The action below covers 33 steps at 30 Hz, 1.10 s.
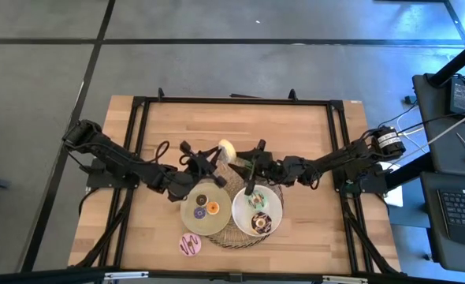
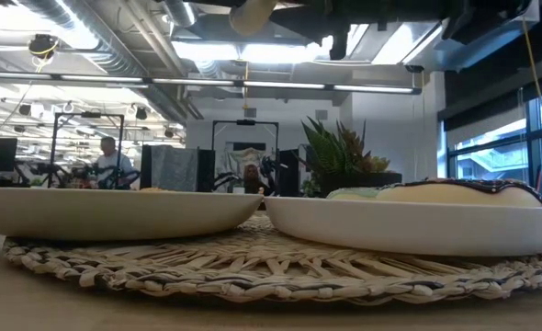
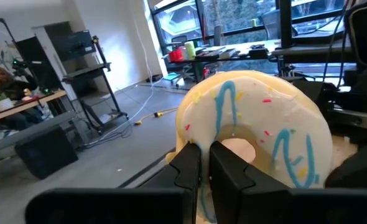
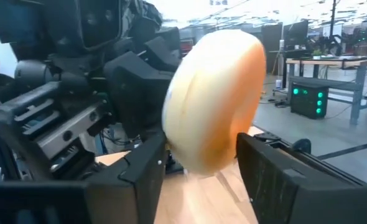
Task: Pick & Place donuts
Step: Put the large white donut on the white plate
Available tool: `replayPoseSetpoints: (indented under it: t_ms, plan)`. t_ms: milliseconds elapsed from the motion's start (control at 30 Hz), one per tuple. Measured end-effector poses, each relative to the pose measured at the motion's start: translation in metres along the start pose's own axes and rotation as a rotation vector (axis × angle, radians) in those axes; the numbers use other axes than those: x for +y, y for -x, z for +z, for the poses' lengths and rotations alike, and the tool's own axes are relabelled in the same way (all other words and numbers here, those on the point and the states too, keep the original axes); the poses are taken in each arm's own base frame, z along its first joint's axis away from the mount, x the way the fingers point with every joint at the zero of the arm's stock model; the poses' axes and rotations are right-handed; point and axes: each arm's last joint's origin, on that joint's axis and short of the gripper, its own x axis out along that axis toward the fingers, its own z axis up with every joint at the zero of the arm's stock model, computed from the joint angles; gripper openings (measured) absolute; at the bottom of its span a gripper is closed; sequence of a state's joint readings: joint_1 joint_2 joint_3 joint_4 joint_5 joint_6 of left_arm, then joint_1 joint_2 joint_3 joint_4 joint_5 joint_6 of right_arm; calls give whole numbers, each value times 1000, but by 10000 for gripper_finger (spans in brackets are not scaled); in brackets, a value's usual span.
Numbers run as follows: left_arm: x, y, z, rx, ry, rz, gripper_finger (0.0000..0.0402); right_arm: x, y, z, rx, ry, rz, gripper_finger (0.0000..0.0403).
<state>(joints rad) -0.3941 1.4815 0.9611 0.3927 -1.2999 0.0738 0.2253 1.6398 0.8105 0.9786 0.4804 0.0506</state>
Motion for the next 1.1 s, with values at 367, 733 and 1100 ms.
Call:
replayPoseSetpoints:
  t_ms: [367, 733, 1100]
  plan:
    - [1, -3, 0, 1, -2, -9, 26, 0, 0, 0, 2, 11, 1, 96]
    - [-1, 0, -1, 0, -15, -20, 55, 0, 0, -4, 36, 52, 2, 28]
    - [-9, 33, 0, -18, -80, -42, 137, -2, 6, 9, 70, 70, 3, 27]
